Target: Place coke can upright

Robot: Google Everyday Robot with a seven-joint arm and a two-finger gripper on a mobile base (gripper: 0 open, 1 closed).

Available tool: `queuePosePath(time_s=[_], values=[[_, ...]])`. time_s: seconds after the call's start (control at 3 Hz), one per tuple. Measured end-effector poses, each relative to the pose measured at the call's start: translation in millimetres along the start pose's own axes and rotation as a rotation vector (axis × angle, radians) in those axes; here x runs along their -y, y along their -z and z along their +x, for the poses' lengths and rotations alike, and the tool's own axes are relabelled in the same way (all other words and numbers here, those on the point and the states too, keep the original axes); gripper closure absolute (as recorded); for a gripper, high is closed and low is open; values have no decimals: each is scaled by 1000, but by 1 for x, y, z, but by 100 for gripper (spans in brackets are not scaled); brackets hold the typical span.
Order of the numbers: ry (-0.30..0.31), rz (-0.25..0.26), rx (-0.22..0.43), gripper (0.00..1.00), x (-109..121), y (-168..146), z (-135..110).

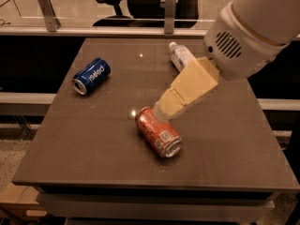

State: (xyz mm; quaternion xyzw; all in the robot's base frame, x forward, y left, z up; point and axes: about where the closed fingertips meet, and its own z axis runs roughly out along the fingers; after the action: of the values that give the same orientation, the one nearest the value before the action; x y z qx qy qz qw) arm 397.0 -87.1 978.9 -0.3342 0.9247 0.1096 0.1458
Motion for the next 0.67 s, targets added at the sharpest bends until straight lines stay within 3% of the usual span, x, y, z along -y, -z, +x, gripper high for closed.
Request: queuePosePath(time_s=[0.33,0.67], values=[[-25,11,-18,0,-9,-23,-10],[-52,11,-23,0,3,-50,-16]])
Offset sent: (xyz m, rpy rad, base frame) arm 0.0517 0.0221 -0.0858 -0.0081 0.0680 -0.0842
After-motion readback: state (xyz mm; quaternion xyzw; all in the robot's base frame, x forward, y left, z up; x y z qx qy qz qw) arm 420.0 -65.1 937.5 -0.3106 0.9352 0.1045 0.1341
